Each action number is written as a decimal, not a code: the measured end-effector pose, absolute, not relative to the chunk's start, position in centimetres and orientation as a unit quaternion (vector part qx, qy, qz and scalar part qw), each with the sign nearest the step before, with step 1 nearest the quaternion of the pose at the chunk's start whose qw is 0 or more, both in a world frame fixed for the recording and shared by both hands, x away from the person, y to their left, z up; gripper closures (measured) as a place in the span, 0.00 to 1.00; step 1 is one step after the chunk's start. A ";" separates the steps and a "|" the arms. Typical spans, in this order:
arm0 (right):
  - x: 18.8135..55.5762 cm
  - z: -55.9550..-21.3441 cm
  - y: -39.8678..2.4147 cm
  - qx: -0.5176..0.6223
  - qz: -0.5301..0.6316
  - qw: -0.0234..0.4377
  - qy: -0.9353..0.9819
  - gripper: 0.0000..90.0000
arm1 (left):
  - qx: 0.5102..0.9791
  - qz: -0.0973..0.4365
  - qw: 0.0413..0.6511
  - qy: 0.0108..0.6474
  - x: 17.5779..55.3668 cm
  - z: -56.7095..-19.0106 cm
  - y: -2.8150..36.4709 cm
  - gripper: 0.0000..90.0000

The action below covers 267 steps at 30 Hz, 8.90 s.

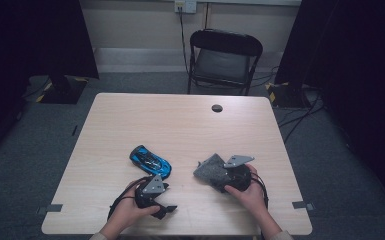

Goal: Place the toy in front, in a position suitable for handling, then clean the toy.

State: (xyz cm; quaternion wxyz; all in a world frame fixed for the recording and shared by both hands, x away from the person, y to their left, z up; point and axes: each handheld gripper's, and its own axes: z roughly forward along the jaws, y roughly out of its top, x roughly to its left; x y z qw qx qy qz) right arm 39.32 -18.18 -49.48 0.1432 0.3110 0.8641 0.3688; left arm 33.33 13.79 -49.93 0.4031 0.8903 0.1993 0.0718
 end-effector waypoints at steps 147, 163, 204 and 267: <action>37.7 -48.6 -19.7 0.328 0.344 0.162 0.865 0.72 | 0.864 0.121 0.387 0.298 37.1 -50.0 19.3 0.18; 38.6 -45.8 -18.4 0.327 0.353 0.161 0.862 0.73 | 0.868 0.125 0.381 0.292 37.1 -50.0 19.2 0.17; 39.2 -44.8 -4.7 0.231 0.327 0.116 0.909 0.73 | 0.844 0.125 0.415 0.315 38.4 -49.1 18.4 0.29; 37.8 -45.3 -7.9 0.284 0.374 0.063 0.881 0.53 | 0.848 0.133 0.412 0.307 37.7 -49.3 17.2 0.27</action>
